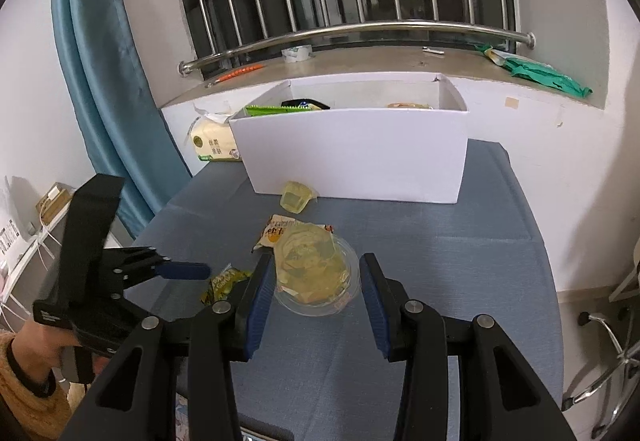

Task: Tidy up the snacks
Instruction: 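Grasp the green garlic pea bag with the left gripper while the right holds the jelly cup, then drop the pea bag into the box with the left gripper while the right drops the jelly cup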

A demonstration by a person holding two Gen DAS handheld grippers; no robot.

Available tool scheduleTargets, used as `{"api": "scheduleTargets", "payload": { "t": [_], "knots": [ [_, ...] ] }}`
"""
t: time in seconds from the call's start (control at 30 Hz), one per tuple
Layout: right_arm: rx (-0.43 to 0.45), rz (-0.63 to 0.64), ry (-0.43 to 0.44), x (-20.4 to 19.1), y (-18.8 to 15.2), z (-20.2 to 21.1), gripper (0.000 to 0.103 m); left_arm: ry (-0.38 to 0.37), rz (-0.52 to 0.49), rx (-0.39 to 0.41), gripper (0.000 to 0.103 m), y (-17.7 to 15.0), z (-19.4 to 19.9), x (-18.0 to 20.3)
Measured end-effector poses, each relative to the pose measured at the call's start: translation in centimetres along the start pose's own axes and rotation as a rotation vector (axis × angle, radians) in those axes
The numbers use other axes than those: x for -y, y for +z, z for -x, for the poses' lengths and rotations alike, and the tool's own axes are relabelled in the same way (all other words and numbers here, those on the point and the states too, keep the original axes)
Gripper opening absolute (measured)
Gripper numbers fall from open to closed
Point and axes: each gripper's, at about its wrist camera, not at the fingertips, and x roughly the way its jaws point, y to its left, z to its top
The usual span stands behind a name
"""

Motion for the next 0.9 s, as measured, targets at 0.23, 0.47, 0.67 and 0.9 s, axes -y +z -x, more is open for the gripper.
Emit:
{"api": "scheduleTargets", "payload": {
  "t": [0.23,0.47,0.67,0.9],
  "knots": [
    [0.001,-0.005,0.002,0.1,-0.2,0.3,0.047,0.014,-0.009,0.038,0.04,0.7,0.5,-0.2],
    [0.048,-0.024,0.007,0.6,2.6,0.3,0.047,0.01,0.021,0.266,0.04,4.7,6.9,-1.4],
    [0.109,-0.03,0.018,1.6,10.0,-1.4,0.047,0.071,0.025,0.404,0.04,12.1,10.1,-3.2],
    [0.067,-0.091,-0.047,4.7,16.9,-6.8,0.047,0.118,0.086,0.379,0.052,19.8,6.4,-6.6]
  ]
}}
